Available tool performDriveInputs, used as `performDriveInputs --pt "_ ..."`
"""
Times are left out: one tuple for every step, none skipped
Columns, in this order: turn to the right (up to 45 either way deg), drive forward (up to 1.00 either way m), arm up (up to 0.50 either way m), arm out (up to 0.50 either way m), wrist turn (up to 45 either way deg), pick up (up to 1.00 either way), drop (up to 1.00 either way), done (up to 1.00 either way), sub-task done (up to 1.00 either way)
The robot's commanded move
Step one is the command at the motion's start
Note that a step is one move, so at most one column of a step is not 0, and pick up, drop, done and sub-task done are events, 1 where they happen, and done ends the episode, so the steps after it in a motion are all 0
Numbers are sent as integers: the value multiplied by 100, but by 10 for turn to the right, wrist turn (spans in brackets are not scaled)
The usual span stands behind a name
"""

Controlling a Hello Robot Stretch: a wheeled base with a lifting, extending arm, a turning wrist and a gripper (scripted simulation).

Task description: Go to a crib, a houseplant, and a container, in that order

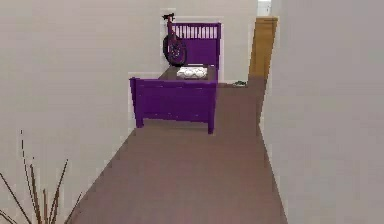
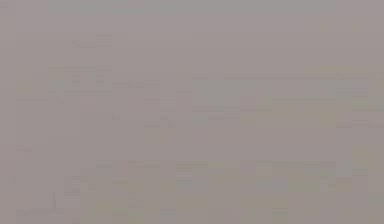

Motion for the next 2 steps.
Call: performDriveInputs --pt "-450 0 0 0 0 0 0 0 0" --pt "0 0 0 0 0 0 0 0 100"
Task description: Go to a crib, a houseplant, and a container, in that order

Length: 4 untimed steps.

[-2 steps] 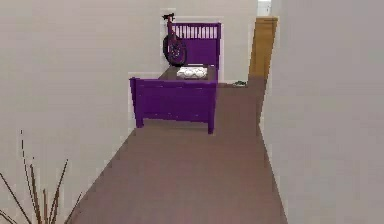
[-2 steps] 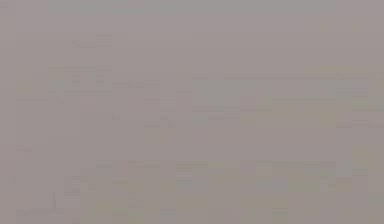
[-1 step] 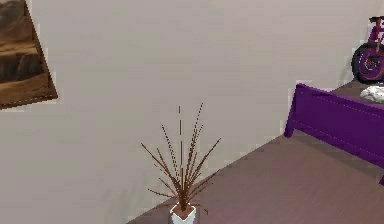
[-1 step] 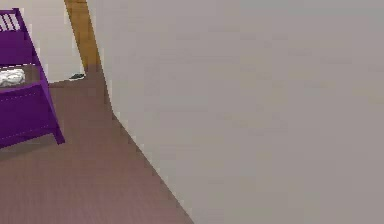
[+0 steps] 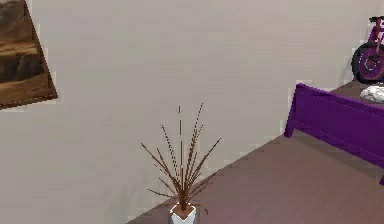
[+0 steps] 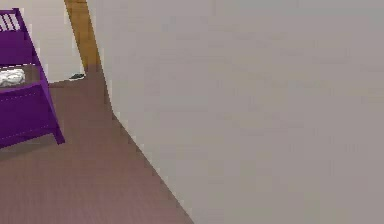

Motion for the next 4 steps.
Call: performDriveInputs --pt "450 0 0 0 0 0 0 0 0" --pt "150 0 0 0 0 0 0 0 0" --pt "0 100 0 0 0 0 0 0 0" --pt "0 100 0 0 0 0 0 0 0"
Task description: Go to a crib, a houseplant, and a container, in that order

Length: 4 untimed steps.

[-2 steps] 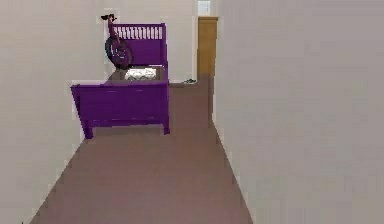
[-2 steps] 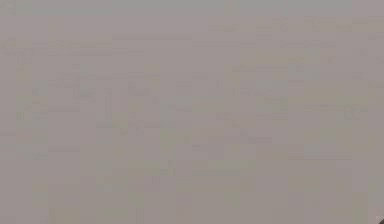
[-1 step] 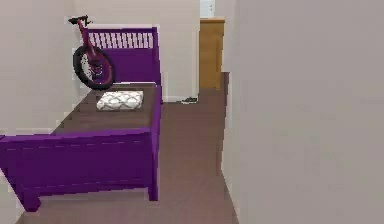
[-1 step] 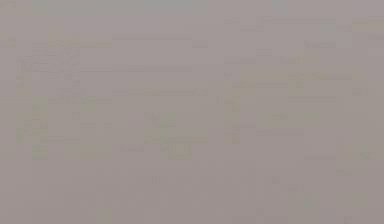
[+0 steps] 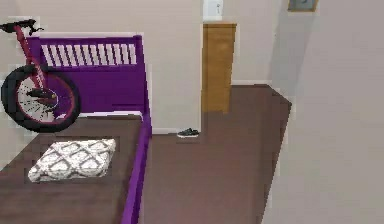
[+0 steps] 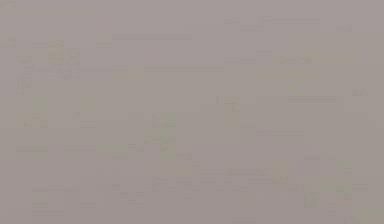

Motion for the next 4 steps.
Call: performDriveInputs --pt "0 70 0 0 0 0 0 0 0" --pt "360 0 0 0 0 0 0 0 0" --pt "0 20 0 0 0 0 0 0 0" --pt "450 0 0 0 0 0 0 0 0"
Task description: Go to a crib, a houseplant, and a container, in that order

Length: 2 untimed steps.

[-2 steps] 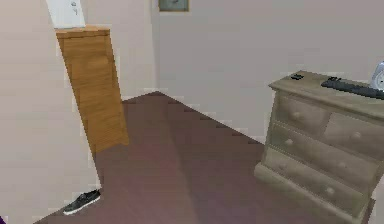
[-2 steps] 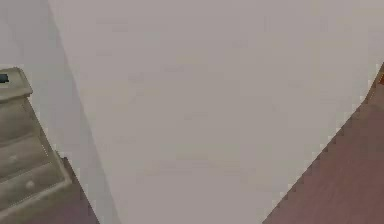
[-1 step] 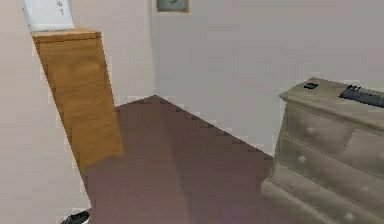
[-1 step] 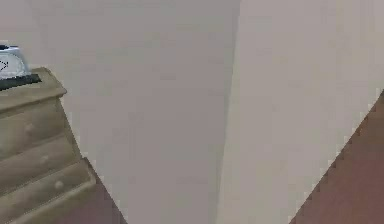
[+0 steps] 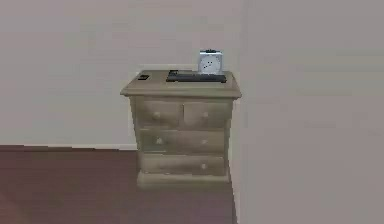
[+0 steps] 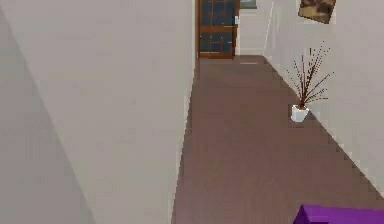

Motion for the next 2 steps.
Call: performDriveInputs --pt "0 60 0 0 0 0 0 0 0" --pt "0 0 0 0 0 0 0 100 0"
